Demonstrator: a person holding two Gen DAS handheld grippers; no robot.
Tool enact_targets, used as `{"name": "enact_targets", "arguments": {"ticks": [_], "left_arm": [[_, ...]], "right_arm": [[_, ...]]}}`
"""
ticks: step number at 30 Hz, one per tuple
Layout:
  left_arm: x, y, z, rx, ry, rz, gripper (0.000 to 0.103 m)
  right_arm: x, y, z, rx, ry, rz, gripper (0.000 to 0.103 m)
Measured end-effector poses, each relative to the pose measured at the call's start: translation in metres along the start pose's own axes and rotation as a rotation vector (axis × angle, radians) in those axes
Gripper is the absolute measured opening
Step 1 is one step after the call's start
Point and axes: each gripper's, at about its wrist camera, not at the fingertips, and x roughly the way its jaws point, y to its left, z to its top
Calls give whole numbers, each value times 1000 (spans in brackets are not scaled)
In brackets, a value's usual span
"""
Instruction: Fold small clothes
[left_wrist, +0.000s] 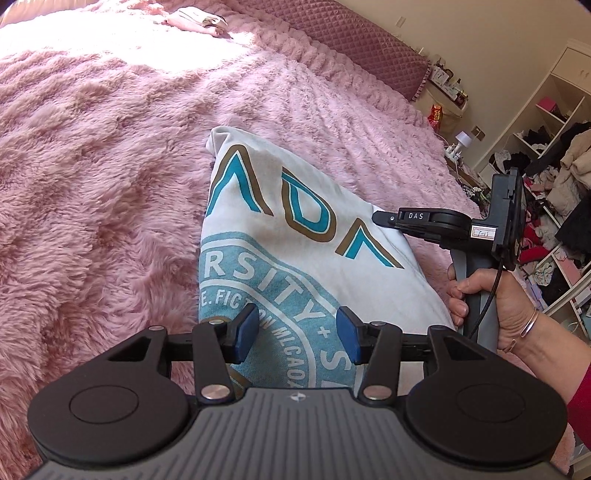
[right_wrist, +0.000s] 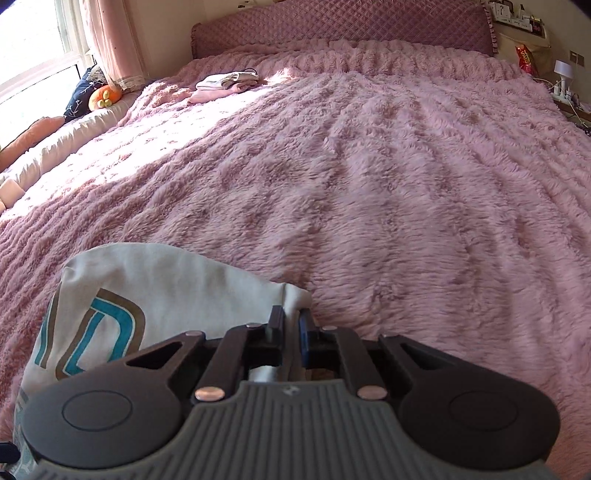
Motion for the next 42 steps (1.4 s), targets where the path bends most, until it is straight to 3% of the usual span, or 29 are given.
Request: {"name": "enact_targets", "arguments": {"ticks": [4, 8, 12, 16, 23, 30, 42], "left_arm": [[1, 0, 1, -4, 5, 7, 59], [-4, -5, 2, 1, -11, 21, 60], [-20, -18, -1, 10, -20, 107, 62], [-46, -36, -9, 21, -29, 216, 72], [-100, -71, -24, 45, -66, 344, 86], [-133, -99, -38, 64, -52, 431, 88], [-149, -114, -66, 82, 4, 485, 88]], "right_arm": [[-13, 0, 2, 4, -35, 4, 17], [-72, 10, -5, -24, -122, 68, 20], [-140, 39, -38, -107, -121, 86, 53], [-194, 76, -77, -197, -121, 18, 83], [-250, 107, -109, -173, -90, -63, 82], [-293, 127, -134, -145, -64, -91, 82], [-324, 132, -164, -70, -35, -107, 82]]}}
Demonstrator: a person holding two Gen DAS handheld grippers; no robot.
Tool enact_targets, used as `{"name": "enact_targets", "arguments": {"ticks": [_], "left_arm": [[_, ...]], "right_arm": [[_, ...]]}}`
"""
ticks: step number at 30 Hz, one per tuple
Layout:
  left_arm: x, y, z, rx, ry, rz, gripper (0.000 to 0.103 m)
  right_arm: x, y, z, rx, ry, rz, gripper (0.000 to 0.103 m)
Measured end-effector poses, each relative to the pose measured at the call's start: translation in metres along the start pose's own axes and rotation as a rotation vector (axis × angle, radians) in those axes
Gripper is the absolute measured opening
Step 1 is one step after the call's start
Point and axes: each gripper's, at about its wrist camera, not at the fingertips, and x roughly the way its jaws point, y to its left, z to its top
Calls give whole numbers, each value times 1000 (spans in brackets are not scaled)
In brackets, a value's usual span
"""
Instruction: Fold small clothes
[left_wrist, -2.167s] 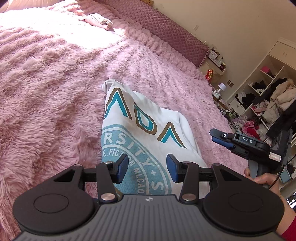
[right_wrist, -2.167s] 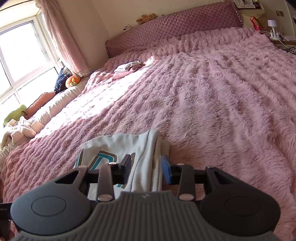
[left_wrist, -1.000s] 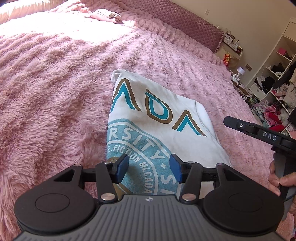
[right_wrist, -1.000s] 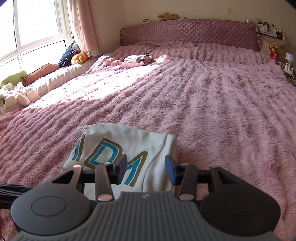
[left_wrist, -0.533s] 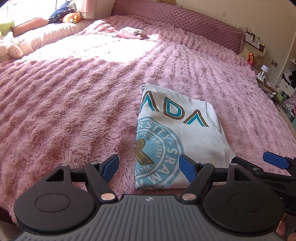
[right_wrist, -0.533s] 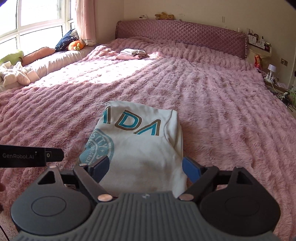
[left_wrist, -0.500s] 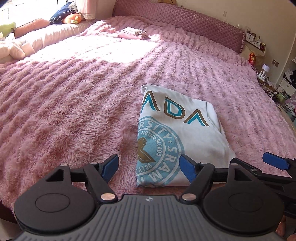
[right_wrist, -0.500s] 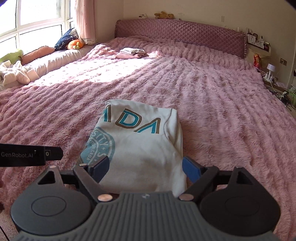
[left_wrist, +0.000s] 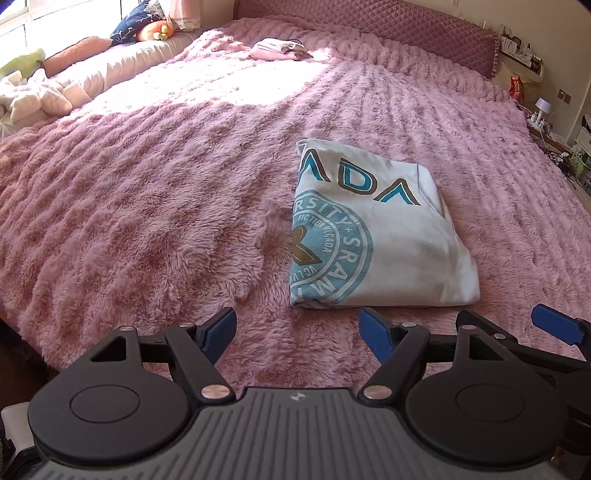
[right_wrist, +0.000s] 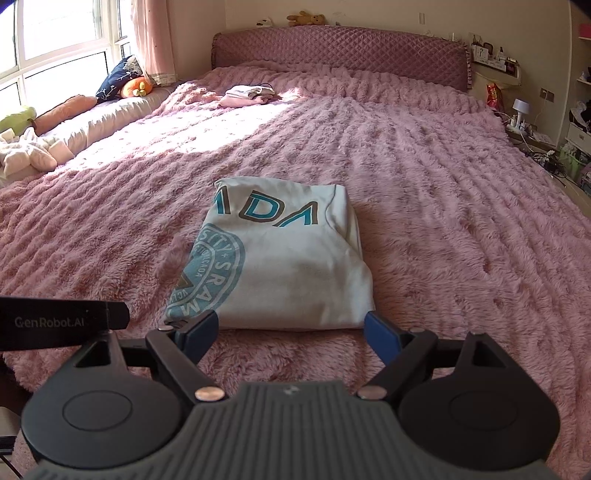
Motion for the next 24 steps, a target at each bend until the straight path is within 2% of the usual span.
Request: {"name": "enact_targets", "arguments": {"ticks": [24], "left_arm": [[1, -4, -1, 7, 32, 23, 88]], "right_arm": [[-1, -7, 0, 49, 30, -1, 82]]}}
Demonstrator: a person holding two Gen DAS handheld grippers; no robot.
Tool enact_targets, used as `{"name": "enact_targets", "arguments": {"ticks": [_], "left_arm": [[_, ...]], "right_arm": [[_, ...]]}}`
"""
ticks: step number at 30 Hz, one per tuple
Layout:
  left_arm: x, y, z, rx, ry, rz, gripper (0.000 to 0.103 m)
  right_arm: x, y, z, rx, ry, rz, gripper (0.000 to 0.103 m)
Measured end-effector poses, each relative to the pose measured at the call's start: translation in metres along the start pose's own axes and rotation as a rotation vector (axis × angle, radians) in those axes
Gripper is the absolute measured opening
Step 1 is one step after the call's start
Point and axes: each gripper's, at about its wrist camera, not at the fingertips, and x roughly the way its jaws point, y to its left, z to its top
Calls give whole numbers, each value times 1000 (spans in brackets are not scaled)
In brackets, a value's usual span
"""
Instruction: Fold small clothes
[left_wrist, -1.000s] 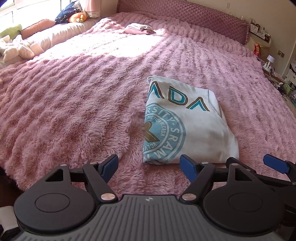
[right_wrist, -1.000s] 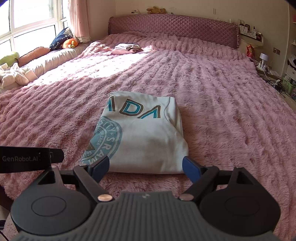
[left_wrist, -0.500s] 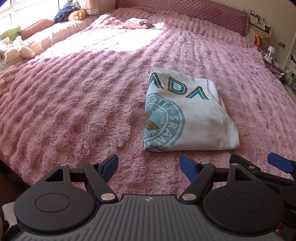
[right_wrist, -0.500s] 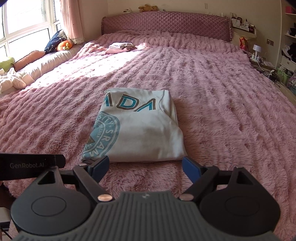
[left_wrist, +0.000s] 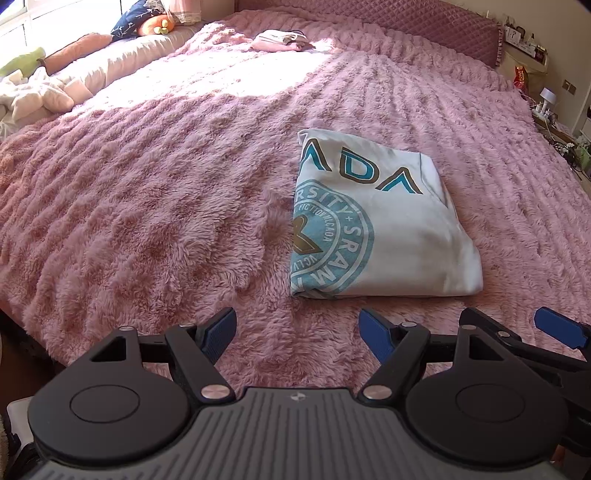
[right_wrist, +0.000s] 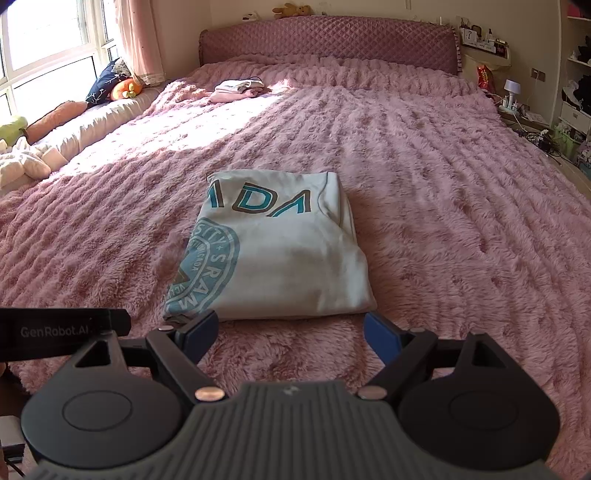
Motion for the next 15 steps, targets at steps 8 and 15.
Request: {"name": "enact_targets", "arguments": {"ticks": [8, 15], "left_arm": [[2, -5, 1, 26, 4, 32, 88], [2, -4, 1, 27, 3, 32, 88]], "right_arm": [[2, 1, 0, -11, 7, -4, 82], [3, 1, 1, -9, 10, -6, 82]]}}
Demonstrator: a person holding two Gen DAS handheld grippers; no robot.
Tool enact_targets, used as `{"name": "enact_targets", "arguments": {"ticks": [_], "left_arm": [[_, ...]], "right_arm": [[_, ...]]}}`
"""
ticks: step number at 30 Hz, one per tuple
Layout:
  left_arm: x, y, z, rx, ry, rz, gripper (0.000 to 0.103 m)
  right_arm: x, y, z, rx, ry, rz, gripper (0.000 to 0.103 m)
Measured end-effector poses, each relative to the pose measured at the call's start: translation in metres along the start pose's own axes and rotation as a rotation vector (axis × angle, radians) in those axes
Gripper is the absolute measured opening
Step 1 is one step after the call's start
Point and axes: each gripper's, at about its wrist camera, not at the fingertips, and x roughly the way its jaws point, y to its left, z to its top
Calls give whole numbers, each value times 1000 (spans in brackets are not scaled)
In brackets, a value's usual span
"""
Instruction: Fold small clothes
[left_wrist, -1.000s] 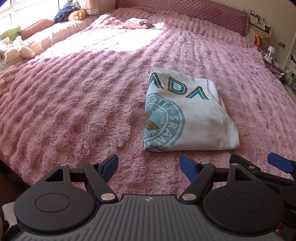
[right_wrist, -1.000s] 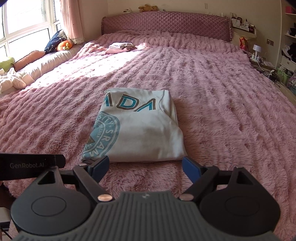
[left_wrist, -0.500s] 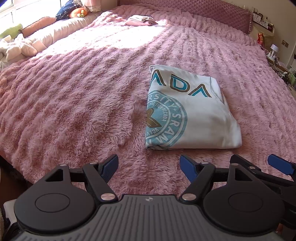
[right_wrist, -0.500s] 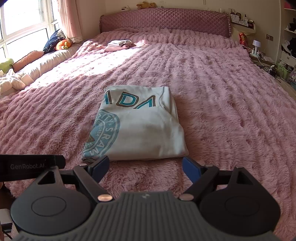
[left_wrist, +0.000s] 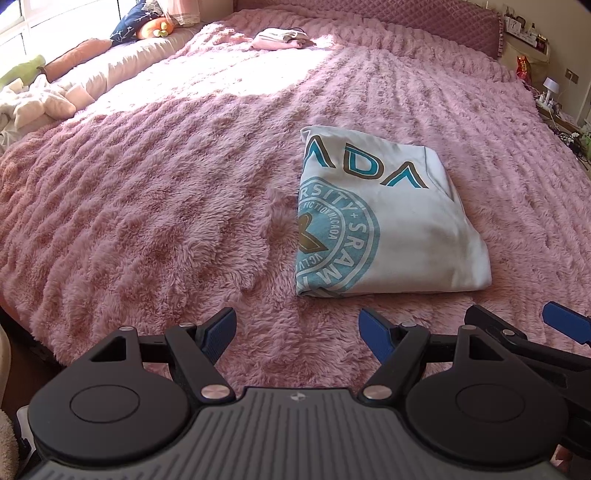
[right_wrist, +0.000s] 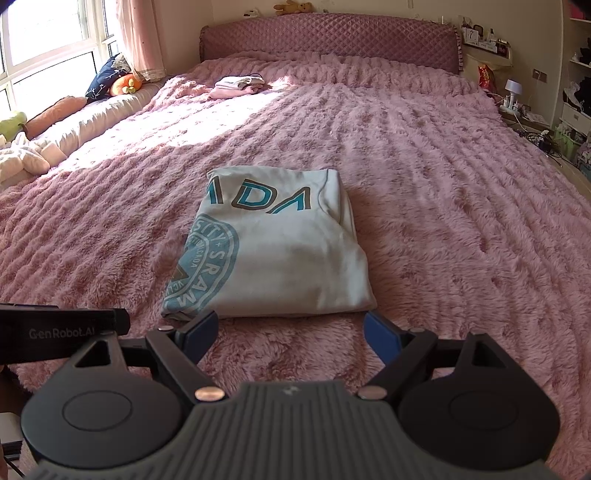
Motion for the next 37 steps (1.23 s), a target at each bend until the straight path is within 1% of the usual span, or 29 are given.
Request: {"name": "enact_targets", "arguments": {"ticks": [26, 33, 37], "left_arm": [[7, -2, -1, 8, 10, 14, 88], [6, -3, -1, 12, -16, 8, 87], [10, -1, 1, 8, 7, 5, 87]], "right_arm": [[7, 2, -1, -7, 25, -6, 82], [10, 2, -1, -2, 28, -6, 82], [11, 2, -1, -8, 29, -12, 82]]}}
